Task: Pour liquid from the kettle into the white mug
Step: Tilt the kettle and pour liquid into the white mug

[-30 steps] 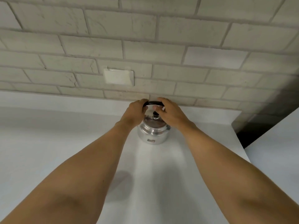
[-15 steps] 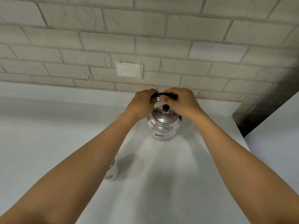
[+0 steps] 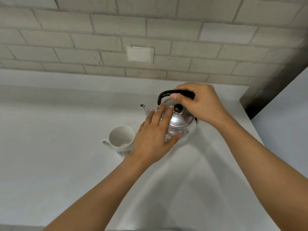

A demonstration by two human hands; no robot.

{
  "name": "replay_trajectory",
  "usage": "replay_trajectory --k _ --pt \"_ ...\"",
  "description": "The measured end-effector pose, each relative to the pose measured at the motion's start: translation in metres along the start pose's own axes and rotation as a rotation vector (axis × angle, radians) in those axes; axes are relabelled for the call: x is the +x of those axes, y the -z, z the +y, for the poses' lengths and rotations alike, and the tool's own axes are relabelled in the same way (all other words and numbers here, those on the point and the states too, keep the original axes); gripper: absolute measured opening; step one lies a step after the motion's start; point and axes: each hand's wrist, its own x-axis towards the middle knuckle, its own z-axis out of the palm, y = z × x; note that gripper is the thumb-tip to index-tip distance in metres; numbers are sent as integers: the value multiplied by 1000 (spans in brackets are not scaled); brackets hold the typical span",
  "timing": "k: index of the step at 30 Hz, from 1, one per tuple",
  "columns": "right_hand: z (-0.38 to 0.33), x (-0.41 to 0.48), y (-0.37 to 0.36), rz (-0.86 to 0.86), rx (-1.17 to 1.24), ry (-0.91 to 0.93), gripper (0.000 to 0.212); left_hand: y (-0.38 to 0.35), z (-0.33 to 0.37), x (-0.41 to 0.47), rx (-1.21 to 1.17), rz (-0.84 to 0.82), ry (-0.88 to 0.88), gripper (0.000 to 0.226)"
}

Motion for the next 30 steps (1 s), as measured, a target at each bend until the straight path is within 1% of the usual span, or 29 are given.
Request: replay_trajectory --k 5,9,13,23,30 --pt "-17 -21 -5 -77 -50 38 20 -3 6 -15 -79 -8 15 101" --pt "-28 -28 -11 -122 -78 52 19 -2 7 -24 -92 24 15 91" --pt "-40 -26 -14 -157 -111 69 22 -1 6 -29 -127 10 30 88" --pt "-72 -10 -18 -229 -280 217 33 5 14 -37 -399 72 139 82" --pt "-90 -4 -23 -317 -368 298 35 4 15 -43 -529 98 186 79"
